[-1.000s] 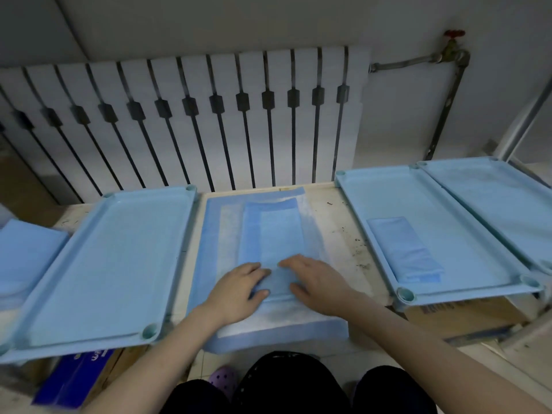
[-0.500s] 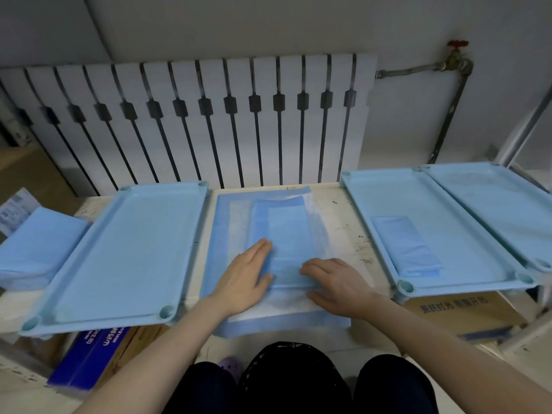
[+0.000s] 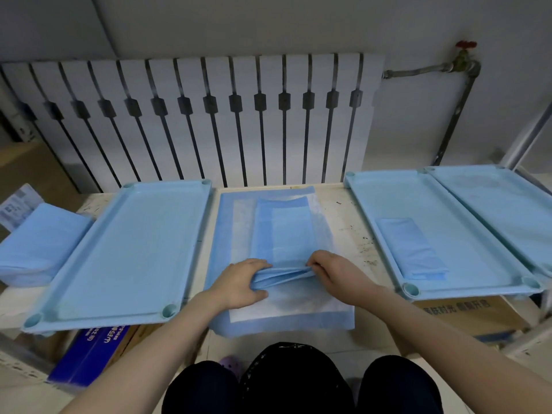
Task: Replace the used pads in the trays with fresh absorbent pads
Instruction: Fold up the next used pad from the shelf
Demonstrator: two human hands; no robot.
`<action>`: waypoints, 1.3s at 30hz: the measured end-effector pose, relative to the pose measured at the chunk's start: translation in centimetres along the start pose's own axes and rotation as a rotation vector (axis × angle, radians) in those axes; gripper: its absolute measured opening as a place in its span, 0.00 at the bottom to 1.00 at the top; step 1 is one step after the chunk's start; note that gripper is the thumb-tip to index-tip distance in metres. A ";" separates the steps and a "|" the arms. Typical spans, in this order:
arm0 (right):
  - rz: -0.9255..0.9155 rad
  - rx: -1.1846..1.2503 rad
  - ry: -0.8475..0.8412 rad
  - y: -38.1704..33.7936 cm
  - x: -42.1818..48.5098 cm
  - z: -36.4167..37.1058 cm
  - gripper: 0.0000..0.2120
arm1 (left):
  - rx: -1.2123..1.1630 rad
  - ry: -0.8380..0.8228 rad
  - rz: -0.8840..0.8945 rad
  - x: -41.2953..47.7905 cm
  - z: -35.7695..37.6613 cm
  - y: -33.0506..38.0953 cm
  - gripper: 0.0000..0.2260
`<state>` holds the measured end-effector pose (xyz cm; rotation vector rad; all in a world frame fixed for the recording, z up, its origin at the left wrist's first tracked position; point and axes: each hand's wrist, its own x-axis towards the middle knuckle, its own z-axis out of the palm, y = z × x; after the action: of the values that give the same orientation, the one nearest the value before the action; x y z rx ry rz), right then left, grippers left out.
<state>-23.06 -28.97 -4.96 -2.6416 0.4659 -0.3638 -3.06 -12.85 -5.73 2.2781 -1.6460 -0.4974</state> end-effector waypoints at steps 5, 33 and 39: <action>0.065 0.203 -0.053 -0.8 -0.2 -1.1 0.07 | -0.129 0.237 0.123 -1.1 0.0 -0.1 0.17; 0.401 0.223 0.083 0.8 1.7 0.3 0.21 | -0.686 0.229 -0.135 1.4 0.1 -0.6 0.21; 0.570 0.237 0.188 0.6 2.8 1.2 0.20 | -0.483 0.356 -0.289 3.3 -0.1 1.0 0.12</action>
<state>-20.30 -30.13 -5.77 -2.1364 1.1233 -0.4476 -2.95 -16.33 -5.59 2.0857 -0.9155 -0.4576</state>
